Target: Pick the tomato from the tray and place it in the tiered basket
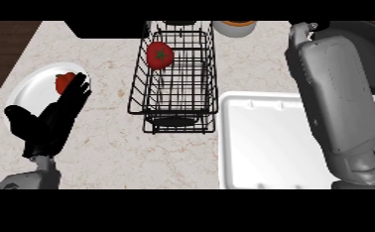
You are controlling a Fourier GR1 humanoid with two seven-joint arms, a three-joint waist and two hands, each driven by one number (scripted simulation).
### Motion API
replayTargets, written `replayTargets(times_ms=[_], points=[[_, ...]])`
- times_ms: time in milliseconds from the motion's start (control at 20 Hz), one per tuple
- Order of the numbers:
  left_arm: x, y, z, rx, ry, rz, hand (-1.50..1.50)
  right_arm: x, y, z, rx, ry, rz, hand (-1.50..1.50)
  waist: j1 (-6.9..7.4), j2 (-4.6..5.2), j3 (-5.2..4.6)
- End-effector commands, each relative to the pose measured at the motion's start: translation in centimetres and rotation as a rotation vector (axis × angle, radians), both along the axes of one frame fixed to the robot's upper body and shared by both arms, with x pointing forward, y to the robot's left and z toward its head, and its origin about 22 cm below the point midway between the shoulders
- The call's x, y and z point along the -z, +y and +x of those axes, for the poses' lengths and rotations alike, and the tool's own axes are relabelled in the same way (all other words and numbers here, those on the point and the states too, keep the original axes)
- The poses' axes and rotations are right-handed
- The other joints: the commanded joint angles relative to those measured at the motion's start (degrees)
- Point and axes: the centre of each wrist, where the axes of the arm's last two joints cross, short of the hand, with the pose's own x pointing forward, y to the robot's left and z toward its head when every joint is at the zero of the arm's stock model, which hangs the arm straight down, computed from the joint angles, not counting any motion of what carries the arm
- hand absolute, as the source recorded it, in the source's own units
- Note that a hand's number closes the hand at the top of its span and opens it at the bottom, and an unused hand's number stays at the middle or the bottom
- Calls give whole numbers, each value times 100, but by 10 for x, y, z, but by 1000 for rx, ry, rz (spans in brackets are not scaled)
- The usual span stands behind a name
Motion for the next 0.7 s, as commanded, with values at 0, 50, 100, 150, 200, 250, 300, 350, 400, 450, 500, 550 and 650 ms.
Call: replayTargets(times_ms=[0, 50, 100, 150, 200, 250, 300, 350, 400, 450, 500, 550, 650], points=[[7, -1, -5, 5, -11, -9, 0, 3, -75, 0, 75, -34, 7, -150, 9, 16, 0], [-2, 12, -16, 11, 2, -3, 0, -15, -76, -4, 101, -18, 39, -150, 22, -7, -1], [0, 5, -8, 8, 6, 19, 0, -9, -94, -13, 69, -10, 16, -150, -28, -6, 0], [5, -12, -7, 0, 11, -1, 0, -22, -117, -16, 83, -17, 20, -150, -48, -6, 1], [5, 4, -5, 2, 13, 5, 0, -17, -127, -9, 91, -52, 45, -150, 15, 16, -1], [0, -1, -11, 16, 2, -3, 0, -7, -142, -9, 121, -40, 40, -150, 35, 14, 1], [3, -7, -3, 0, 2, 3, 0, -3, -163, -8, 117, -32, 35, -150, 36, 30, 1], [2, 14, -3, -21, -5, -13, 0, -13, -155, -9, 92, -42, 23, -150, 31, 16, -2], [10, 7, -10, 5, 3, -6, 0, -6, -171, -20, 110, -18, 27, -150, 5, 6, -2], [6, 17, -4, 5, 14, 13, 0, -20, -181, -16, 99, -35, 40, -150, 23, 14, -2], [7, 24, 6, -11, -3, -7, 0, -26, -199, -16, 90, -29, 38, -150, 22, 28, -3], [3, 3, 12, -10, -15, -17, 0, -22, -211, -26, 90, -46, -2, -150, -8, 19, -1], [-2, 2, 8, 26, 6, -8, 0, -13, -220, -18, 97, -33, 8, -150, 43, 20, -1]])
